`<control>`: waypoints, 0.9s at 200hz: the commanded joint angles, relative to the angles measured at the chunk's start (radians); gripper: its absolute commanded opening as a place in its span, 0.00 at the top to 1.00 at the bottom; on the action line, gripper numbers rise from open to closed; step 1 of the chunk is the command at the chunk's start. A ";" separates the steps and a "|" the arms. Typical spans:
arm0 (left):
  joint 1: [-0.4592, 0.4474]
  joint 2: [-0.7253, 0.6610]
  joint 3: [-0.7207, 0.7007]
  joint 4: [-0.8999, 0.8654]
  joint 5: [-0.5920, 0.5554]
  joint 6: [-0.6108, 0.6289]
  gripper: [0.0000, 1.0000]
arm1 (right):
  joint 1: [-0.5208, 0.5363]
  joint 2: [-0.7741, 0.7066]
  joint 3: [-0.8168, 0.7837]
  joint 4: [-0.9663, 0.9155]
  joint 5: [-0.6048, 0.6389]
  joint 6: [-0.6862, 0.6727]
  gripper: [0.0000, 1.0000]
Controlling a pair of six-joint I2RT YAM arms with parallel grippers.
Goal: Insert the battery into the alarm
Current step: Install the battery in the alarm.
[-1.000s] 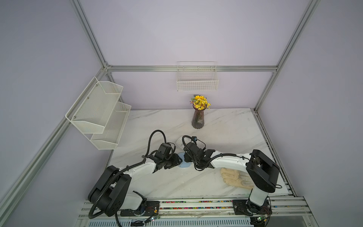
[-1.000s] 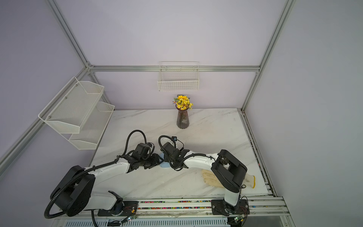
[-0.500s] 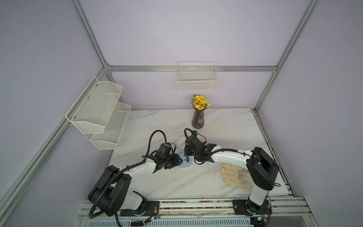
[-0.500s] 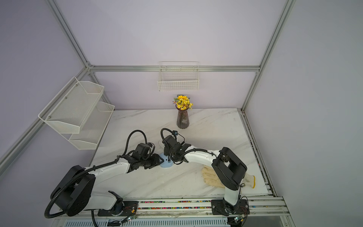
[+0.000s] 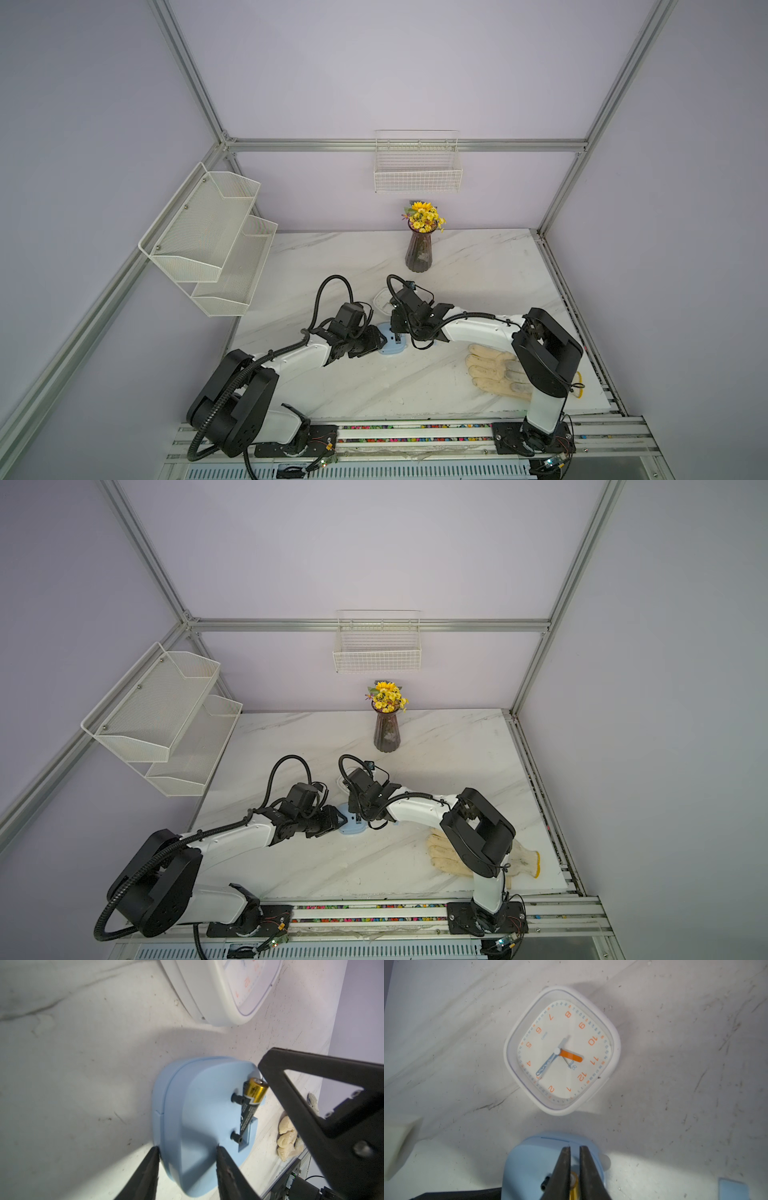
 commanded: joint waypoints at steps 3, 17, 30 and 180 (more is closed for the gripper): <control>-0.010 0.046 -0.019 -0.057 -0.018 0.018 0.55 | 0.000 0.005 -0.013 -0.029 -0.015 -0.013 0.86; -0.010 0.049 -0.019 -0.057 -0.021 0.016 0.55 | 0.004 0.001 -0.026 -0.036 -0.013 -0.012 0.87; -0.010 0.053 -0.019 -0.057 -0.020 0.015 0.55 | 0.010 0.001 -0.040 -0.046 -0.007 -0.012 0.87; -0.012 0.055 -0.019 -0.062 -0.031 0.006 0.56 | 0.097 -0.047 -0.222 -0.080 0.090 0.066 0.88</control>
